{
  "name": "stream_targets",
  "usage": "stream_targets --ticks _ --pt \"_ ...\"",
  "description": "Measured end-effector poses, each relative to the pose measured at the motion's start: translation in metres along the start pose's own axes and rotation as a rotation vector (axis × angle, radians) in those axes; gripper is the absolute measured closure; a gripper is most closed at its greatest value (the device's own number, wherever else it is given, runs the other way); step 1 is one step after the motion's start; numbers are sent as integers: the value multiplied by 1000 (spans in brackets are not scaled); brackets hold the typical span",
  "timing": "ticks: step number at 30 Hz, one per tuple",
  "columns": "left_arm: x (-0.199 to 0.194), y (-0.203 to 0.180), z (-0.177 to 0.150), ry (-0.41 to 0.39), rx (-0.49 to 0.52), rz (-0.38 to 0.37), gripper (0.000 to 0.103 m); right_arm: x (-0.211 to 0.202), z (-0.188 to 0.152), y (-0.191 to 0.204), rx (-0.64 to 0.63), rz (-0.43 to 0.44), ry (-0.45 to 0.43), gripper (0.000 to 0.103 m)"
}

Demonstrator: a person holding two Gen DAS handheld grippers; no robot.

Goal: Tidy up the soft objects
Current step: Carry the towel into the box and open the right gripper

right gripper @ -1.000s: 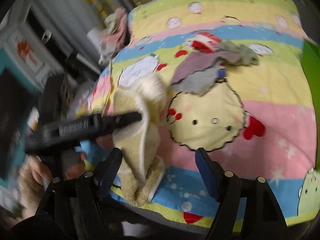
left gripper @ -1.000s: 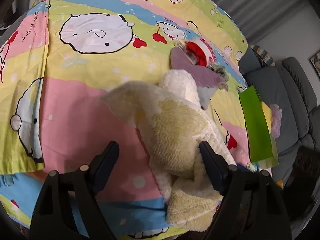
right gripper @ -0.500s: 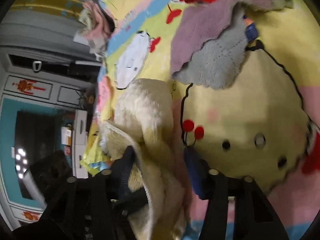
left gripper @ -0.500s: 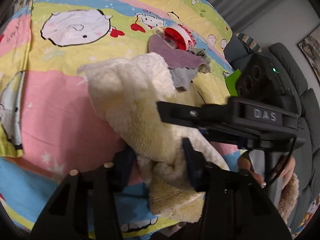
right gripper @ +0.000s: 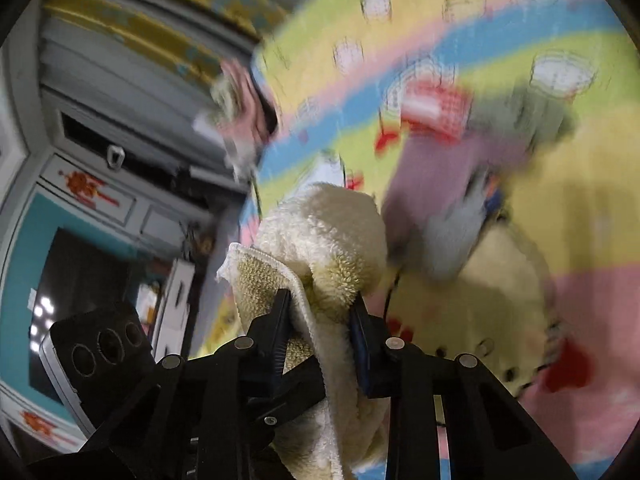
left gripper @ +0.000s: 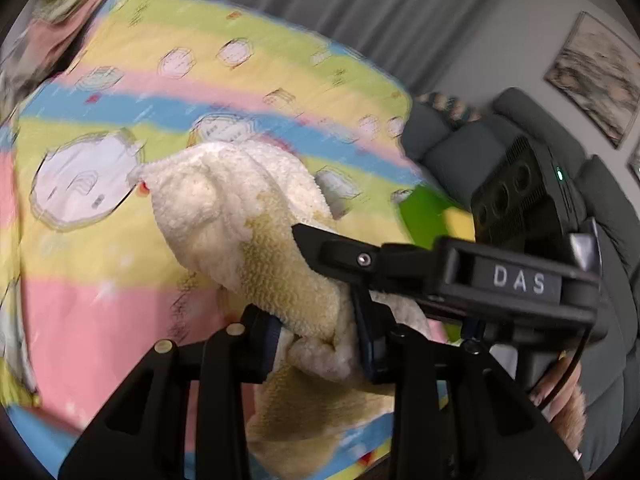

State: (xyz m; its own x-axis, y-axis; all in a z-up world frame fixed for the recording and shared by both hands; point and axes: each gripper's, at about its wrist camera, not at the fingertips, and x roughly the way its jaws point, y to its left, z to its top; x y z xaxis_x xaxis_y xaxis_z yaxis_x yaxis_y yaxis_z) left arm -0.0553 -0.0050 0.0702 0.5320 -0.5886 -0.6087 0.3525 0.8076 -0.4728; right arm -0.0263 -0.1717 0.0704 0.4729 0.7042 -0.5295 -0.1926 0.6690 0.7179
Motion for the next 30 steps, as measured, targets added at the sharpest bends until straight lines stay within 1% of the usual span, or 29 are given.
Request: stream_targets --ticks 4,6,7,8,9,10,12,14,17,21,24,28,30 --pt "2 -42 23 -65 70 -86 72 -59 9 5 -16 -6 -184 73" --pt "6 -71 32 -98 144 -119 72 -91 12 4 -25 -24 -276 73" --pt "9 -84 36 -109 178 -135 72 -111 12 2 -25 -45 -338 73" --pt "14 -99 40 -116 213 -161 72 -126 13 0 -19 -60 -377 73" --pt "19 -113 45 -114 241 -197 72 -140 12 -3 -9 -75 -416 73" --pt "26 -127 49 -107 262 -235 72 -159 10 -8 8 -95 -475 73" --pt "37 -149 53 -99 305 -298 72 -184 7 -14 35 -119 -543 73" --pt "49 -174 55 -84 352 -361 72 -208 3 -22 63 -162 -612 73" --pt "73 -205 57 -40 393 -441 72 -237 -5 -32 104 -245 -680 73" --pt "100 -237 52 16 428 -525 72 -266 -14 -53 181 -309 -757 73" --pt "120 -255 48 68 439 -581 72 -277 -18 -67 233 -371 -780 73" --pt "140 -271 38 144 433 -623 72 -289 -19 -92 304 -428 -774 73" --pt "149 -280 34 177 436 -642 72 -295 -21 -98 324 -454 -778 73"
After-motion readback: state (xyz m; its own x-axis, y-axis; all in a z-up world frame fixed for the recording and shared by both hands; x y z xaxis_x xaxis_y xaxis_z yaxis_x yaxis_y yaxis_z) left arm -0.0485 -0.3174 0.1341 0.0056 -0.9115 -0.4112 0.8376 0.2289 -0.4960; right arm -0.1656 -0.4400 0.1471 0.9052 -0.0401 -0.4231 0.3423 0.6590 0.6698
